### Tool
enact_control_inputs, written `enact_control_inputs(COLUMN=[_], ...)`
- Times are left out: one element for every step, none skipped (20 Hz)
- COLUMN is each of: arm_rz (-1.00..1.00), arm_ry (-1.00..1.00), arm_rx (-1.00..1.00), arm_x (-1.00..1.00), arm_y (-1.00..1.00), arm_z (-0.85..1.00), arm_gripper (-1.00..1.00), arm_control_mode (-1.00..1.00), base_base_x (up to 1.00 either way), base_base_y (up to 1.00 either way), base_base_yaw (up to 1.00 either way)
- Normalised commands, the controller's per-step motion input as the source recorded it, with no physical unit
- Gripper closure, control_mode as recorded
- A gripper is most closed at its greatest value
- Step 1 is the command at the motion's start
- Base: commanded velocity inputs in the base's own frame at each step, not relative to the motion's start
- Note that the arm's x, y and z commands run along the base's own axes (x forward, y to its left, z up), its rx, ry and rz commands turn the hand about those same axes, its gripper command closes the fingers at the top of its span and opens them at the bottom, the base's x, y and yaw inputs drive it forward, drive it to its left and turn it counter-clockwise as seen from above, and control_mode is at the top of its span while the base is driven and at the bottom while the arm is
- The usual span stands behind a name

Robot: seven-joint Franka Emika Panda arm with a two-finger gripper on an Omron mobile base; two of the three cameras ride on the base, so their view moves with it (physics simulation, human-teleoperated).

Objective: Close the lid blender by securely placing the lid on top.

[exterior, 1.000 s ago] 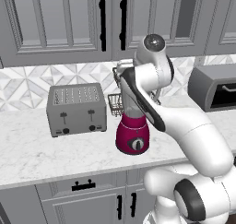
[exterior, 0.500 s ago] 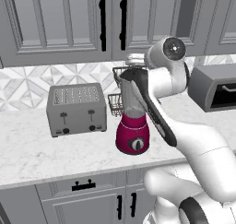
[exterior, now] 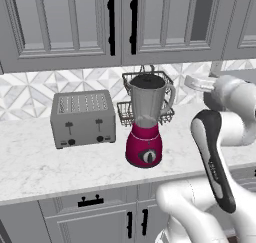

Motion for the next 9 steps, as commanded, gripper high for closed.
enact_control_inputs(arm_rz=[0.04, 0.04, 0.02, 0.0, 0.01, 0.26, 0.08, 0.07, 0.0], arm_ry=[-0.21, -0.2, -0.16, -0.07, 0.0, 0.0, -0.47, 0.11, 0.0], arm_rx=[0.0, 0.0, 0.02, 0.07, 0.01, 0.03, 0.46, -0.35, 0.12], arm_x=[-1.0, -1.0, -1.0, -1.0, -1.0, -0.97, -0.61, 0.14, -0.17], arm_y=[-1.0, -1.0, -1.0, -1.0, -0.56, -0.44, -0.68, 0.45, -0.26], arm_z=[0.0, 0.04, 0.36, 0.81, 1.0, 1.0, 1.0, 0.0, 0.0], arm_gripper=[-1.0, -1.0, -1.0, -1.0, -1.0, -1.0, -1.0, -1.0, -1.0], arm_control_mode=[-1.0, -1.0, -1.0, -1.0, -1.0, -1.0, -1.0, -1.0, -1.0], base_base_x=[0.0, 0.0, 0.0, 0.0, 0.0, 0.0, 0.0, 0.0, 0.0], base_base_y=[0.0, 0.0, 0.0, 0.0, 0.0, 0.0, 0.0, 0.0, 0.0], base_base_yaw=[0.0, 0.0, 0.0, 0.0, 0.0, 0.0, 0.0, 0.0, 0.0])
